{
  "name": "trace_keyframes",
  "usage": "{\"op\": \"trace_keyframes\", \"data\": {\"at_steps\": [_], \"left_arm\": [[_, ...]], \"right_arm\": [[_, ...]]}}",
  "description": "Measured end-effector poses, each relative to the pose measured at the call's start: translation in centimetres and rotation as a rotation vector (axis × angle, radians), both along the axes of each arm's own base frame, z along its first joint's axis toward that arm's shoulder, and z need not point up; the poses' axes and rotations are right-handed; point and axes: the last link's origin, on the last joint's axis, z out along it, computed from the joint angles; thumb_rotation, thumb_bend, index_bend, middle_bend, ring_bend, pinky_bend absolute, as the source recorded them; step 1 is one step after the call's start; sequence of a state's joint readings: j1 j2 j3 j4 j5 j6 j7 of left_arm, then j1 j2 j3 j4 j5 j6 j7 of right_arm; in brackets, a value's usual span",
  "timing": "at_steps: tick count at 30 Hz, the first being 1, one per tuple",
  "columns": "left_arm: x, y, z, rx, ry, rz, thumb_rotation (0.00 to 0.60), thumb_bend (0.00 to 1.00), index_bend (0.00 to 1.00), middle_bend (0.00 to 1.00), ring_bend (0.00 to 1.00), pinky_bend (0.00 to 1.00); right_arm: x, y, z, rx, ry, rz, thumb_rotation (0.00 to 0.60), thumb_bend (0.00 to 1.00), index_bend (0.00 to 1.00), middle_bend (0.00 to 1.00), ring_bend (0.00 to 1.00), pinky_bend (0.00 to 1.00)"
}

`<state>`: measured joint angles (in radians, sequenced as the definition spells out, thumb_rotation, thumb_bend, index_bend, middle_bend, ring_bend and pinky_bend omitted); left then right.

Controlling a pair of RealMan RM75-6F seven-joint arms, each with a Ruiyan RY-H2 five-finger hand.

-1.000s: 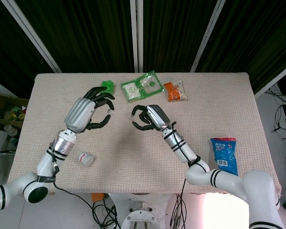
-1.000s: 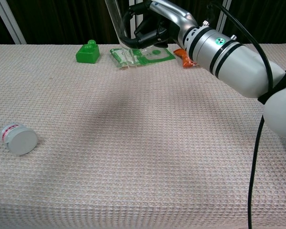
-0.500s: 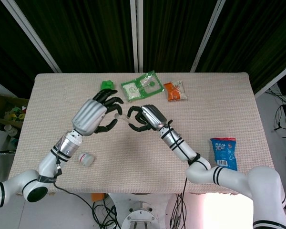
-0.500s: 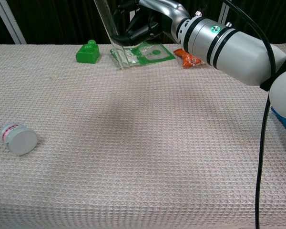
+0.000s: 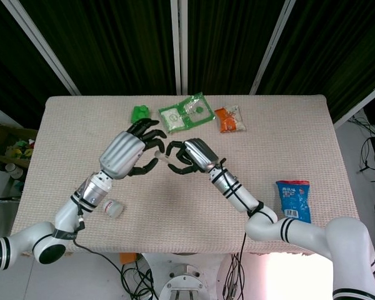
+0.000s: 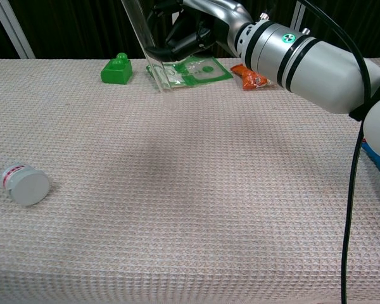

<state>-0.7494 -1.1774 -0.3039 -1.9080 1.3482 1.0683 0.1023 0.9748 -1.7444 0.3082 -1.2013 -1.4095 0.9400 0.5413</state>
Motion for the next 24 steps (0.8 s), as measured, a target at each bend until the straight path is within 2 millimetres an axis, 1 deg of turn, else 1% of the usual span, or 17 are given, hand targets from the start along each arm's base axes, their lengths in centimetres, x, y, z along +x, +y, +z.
{"op": "trace_keyframes", "data": {"at_steps": [18, 24], "left_arm": [[-0.07, 0.15, -0.20, -0.005, 0.023, 0.010, 0.600, 0.58, 0.58, 0.27, 0.12, 0.12], [-0.26, 0.21, -0.20, 0.007, 0.031, 0.010, 0.574, 0.57, 0.58, 0.27, 0.12, 0.12]], "right_arm": [[-0.15, -0.14, -0.15, -0.003, -0.008, -0.011, 0.600, 0.69, 0.94, 1.00, 0.99, 1.00], [-0.21, -0.10, -0.21, -0.006, -0.011, -0.013, 0.600, 0.69, 0.94, 1.00, 0.99, 1.00]]}}
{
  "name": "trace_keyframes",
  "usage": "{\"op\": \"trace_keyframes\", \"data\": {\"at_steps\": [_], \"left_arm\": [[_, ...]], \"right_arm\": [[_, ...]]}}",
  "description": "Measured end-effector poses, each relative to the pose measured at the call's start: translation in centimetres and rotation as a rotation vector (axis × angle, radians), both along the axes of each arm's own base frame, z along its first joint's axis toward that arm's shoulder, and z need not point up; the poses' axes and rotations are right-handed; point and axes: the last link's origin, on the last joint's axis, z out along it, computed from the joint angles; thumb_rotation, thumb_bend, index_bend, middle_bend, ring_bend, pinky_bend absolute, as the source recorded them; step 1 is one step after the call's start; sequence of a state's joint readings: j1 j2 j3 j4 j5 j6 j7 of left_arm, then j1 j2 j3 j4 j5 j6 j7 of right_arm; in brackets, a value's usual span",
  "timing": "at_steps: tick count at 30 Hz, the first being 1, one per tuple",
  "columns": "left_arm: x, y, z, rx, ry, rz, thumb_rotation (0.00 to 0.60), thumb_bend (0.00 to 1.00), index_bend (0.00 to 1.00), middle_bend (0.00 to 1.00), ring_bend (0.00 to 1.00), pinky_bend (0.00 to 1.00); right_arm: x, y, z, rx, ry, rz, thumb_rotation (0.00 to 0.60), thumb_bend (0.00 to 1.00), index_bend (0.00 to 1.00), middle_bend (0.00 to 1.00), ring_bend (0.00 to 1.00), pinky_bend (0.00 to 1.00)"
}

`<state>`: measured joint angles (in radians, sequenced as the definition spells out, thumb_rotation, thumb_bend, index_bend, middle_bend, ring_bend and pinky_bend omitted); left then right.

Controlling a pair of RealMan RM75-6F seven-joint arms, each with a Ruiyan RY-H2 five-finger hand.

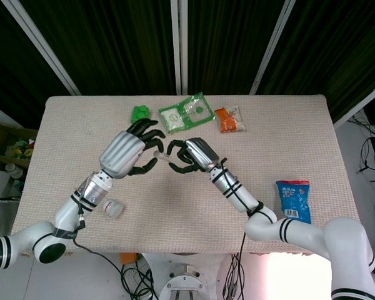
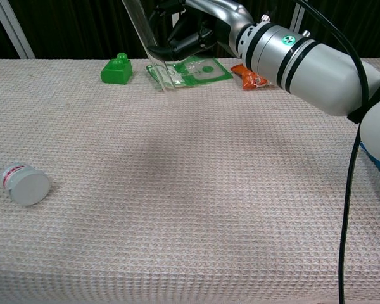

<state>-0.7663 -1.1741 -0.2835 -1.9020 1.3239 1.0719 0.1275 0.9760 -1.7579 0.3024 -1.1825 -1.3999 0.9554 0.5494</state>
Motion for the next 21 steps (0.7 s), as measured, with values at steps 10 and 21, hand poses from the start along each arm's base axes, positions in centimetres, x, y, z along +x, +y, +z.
{"op": "trace_keyframes", "data": {"at_steps": [10, 21], "left_arm": [[-0.1, -0.1, -0.7, -0.022, -0.030, 0.013, 0.536, 0.57, 0.53, 0.26, 0.12, 0.13], [-0.4, 0.1, -1.6, -0.025, -0.084, 0.026, 0.535, 0.57, 0.51, 0.26, 0.12, 0.13]], "right_arm": [[0.1, 0.2, -0.1, -0.009, -0.017, -0.007, 0.600, 0.69, 0.94, 1.00, 0.99, 1.00], [0.1, 0.4, -0.2, -0.007, -0.062, -0.015, 0.600, 0.70, 0.95, 1.00, 0.99, 1.00]]}}
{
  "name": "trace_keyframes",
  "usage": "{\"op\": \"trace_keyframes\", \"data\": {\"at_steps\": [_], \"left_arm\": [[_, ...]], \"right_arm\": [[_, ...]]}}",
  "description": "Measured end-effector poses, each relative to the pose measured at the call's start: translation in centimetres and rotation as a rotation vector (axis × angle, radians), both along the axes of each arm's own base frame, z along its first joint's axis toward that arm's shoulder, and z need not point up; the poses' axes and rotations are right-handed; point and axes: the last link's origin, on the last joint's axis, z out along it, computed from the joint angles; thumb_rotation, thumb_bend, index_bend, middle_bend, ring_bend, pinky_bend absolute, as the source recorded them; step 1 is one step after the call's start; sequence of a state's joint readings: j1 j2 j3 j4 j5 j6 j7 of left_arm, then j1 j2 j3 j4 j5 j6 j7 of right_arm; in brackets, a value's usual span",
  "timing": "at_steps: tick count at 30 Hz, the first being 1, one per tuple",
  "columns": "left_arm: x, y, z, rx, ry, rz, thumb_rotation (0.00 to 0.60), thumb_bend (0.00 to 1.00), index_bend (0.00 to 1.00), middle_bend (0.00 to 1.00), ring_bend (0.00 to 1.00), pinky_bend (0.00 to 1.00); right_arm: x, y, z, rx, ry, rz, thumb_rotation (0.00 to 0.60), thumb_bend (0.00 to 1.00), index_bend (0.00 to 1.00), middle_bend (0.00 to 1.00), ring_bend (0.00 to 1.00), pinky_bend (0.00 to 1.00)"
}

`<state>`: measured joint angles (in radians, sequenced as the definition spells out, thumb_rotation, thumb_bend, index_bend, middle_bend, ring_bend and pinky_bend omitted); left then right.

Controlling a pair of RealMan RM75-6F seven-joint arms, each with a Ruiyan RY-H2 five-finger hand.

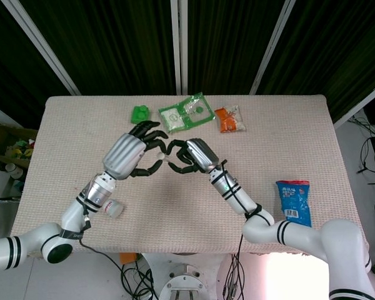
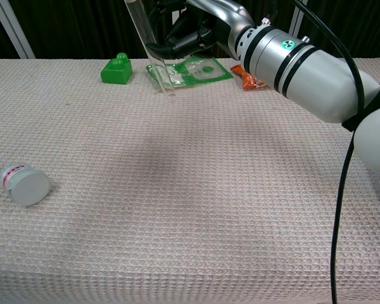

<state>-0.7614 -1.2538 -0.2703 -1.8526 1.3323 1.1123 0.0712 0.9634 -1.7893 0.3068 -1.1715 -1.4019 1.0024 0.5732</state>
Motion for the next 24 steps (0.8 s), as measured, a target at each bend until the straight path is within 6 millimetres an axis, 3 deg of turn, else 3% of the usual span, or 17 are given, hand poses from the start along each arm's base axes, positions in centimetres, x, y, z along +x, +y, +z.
{"op": "trace_keyframes", "data": {"at_steps": [13, 20, 24], "left_arm": [[-0.11, 0.04, -0.51, -0.009, -0.028, 0.005, 0.538, 0.57, 0.47, 0.25, 0.12, 0.13], [-0.15, 0.03, -0.01, -0.002, -0.022, -0.007, 0.471, 0.56, 0.31, 0.23, 0.12, 0.13], [0.03, -0.07, 0.47, 0.009, -0.026, -0.024, 0.456, 0.56, 0.28, 0.23, 0.12, 0.13]], "right_arm": [[-0.20, -0.04, 0.11, -0.004, -0.011, -0.008, 0.600, 0.72, 0.95, 1.00, 1.00, 1.00], [-0.65, -0.30, 0.28, -0.025, 0.032, -0.010, 0.600, 0.74, 0.96, 1.00, 0.99, 1.00], [-0.99, -0.40, 0.42, -0.026, 0.067, -0.010, 0.600, 0.74, 0.96, 1.00, 1.00, 1.00]]}}
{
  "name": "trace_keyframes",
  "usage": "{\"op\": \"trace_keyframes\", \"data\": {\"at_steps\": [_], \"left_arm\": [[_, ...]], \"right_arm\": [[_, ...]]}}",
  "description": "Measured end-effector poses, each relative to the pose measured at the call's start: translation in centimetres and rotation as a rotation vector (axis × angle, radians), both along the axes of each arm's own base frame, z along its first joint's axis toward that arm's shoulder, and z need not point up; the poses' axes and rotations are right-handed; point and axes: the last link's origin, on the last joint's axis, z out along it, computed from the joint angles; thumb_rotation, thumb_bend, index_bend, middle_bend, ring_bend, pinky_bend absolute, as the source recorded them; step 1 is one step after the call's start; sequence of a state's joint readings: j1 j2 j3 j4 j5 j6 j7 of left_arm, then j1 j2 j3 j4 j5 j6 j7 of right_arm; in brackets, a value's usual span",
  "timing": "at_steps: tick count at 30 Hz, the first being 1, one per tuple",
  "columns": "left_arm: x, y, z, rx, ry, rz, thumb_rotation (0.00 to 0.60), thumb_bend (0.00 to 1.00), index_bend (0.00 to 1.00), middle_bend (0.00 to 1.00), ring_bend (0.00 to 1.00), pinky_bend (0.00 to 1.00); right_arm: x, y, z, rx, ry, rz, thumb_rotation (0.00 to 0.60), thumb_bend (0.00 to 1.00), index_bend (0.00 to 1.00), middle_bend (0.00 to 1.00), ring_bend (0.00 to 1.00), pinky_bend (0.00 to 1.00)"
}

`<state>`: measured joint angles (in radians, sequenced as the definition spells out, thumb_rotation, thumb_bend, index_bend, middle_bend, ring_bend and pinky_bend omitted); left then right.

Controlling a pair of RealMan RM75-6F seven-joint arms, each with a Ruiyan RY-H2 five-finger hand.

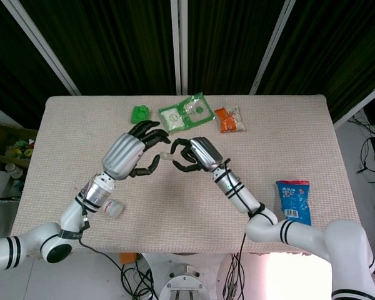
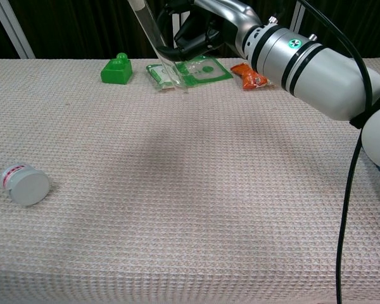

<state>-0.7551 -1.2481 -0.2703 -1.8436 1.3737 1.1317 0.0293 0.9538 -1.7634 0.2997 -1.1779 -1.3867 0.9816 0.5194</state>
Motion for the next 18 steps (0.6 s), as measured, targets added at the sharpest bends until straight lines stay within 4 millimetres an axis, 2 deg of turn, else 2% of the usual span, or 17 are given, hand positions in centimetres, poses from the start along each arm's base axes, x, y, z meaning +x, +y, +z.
{"op": "trace_keyframes", "data": {"at_steps": [9, 14, 18], "left_arm": [[-1.0, -0.1, 2.1, 0.046, 0.042, 0.003, 0.417, 0.56, 0.27, 0.23, 0.12, 0.13], [-2.8, 0.0, 3.4, 0.068, 0.073, 0.068, 0.409, 0.56, 0.27, 0.23, 0.12, 0.13], [-4.2, -0.1, 3.5, 0.065, 0.086, 0.111, 0.403, 0.56, 0.27, 0.23, 0.12, 0.13]], "right_arm": [[-1.2, -1.0, 1.4, -0.066, 0.199, 0.036, 0.600, 0.74, 0.96, 1.00, 1.00, 1.00], [-1.7, -1.7, 1.7, -0.137, 0.405, 0.092, 0.600, 0.74, 0.96, 1.00, 1.00, 1.00], [-2.1, -2.1, 1.2, -0.187, 0.571, 0.125, 0.600, 0.74, 0.96, 1.00, 1.00, 1.00]]}}
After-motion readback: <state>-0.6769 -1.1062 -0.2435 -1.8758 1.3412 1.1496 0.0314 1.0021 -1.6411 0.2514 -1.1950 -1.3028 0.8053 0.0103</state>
